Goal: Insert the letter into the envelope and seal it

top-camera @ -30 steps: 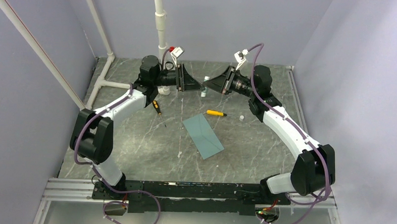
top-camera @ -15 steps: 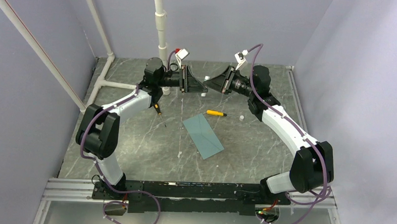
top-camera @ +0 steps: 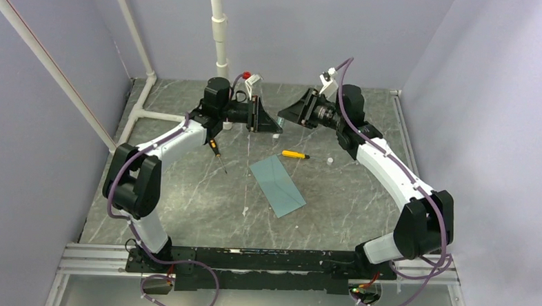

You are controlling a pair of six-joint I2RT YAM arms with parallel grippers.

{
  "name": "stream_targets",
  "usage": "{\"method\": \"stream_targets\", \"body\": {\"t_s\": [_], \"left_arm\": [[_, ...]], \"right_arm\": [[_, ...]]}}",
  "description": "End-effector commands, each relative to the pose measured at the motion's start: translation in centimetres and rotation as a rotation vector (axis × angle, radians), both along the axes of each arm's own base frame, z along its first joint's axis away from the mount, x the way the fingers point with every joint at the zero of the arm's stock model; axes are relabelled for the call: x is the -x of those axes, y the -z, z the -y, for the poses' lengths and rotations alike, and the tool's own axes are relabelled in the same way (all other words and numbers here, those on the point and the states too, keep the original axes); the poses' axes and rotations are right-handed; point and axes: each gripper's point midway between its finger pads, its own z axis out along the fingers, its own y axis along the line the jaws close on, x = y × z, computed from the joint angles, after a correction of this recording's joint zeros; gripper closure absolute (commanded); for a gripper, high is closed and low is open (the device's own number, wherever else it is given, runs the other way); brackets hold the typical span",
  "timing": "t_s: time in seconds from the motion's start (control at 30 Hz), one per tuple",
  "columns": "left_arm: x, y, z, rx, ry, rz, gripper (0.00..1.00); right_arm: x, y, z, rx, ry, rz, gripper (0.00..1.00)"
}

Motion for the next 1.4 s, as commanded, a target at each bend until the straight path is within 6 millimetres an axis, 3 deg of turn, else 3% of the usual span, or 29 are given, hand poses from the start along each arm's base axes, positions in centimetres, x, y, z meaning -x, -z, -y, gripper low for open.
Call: {"method": "stream_targets", "body": {"t_s": [0.0, 0.17, 0.2, 0.3, 0.4, 0.47, 0.5, 0.6, 0.63, 0.8, 0.97, 1.03, 1.13, 1.2, 1.27, 1.3, 1.37], "left_arm": [[0.6, -3.6, -0.2, 0.027, 0.005, 0.126, 0.98], [0.8, -3.6, -0.3, 0.024, 0.003, 0.115, 0.97], [0.7, -3.7, -0.3, 0.018, -0.006, 0.106, 0.92], [-0.3, -3.6, -0.2, -0.003, -0.068, 0.028, 0.56], [-1.2, -3.3, 0.2, -0.008, -0.100, -0.041, 0.48], [-1.7, -2.6, 0.2, -0.030, -0.125, -0.059, 0.50], [-1.8, -2.3, 0.1, -0.041, -0.132, -0.061, 0.56], [-1.5, -1.9, 0.1, -0.052, -0.108, -0.064, 0.90], [-1.3, -1.9, 0.1, -0.054, -0.093, -0.062, 0.96], [0.5, -1.7, -0.4, -0.088, -0.007, -0.014, 0.98], [3.0, -3.3, -1.0, -0.043, 0.116, 0.109, 0.97], [4.4, -4.4, -1.1, 0.018, 0.193, 0.171, 0.97], [5.6, -5.5, -1.4, 0.078, 0.252, 0.214, 0.98], [4.9, -5.4, -1.3, 0.068, 0.204, 0.214, 0.98], [3.4, -5.0, -1.1, 0.022, 0.107, 0.219, 0.97], [2.3, -4.6, -1.2, -0.014, 0.042, 0.221, 0.97], [0.2, -3.3, -1.7, -0.102, -0.091, 0.221, 0.98]], "right_arm": [[-0.3, -1.4, -0.4, -0.003, -0.014, 0.031, 0.67], [-0.2, -1.4, -0.5, -0.016, -0.024, 0.027, 0.92], [0.0, -1.6, -0.6, -0.025, -0.029, 0.035, 0.95], [0.5, -2.0, -0.8, -0.058, -0.056, 0.051, 1.00], [0.9, -2.0, -1.1, -0.077, -0.080, 0.050, 1.00], [1.0, -1.9, -1.2, -0.076, -0.082, 0.052, 1.00], [1.0, -1.9, -1.2, -0.073, -0.084, 0.054, 1.00], [1.2, -2.0, -1.1, -0.063, -0.091, 0.067, 1.00], [1.3, -2.2, -1.1, -0.062, -0.099, 0.081, 1.00], [3.4, -4.9, -1.8, -0.087, -0.255, 0.231, 1.00], [9.3, -8.1, -2.1, -0.152, -0.596, 0.503, 1.00], [11.4, -8.2, -1.9, -0.177, -0.695, 0.563, 1.00], [12.6, -8.4, -1.7, -0.193, -0.752, 0.579, 1.00], [10.8, -8.5, -2.0, -0.188, -0.655, 0.521, 0.98], [7.2, -8.1, -2.3, -0.126, -0.458, 0.419, 0.58], [5.0, -7.4, -2.2, -0.081, -0.320, 0.342, 0.47], [0.7, -6.0, -0.9, -0.026, -0.026, 0.184, 0.39]]}}
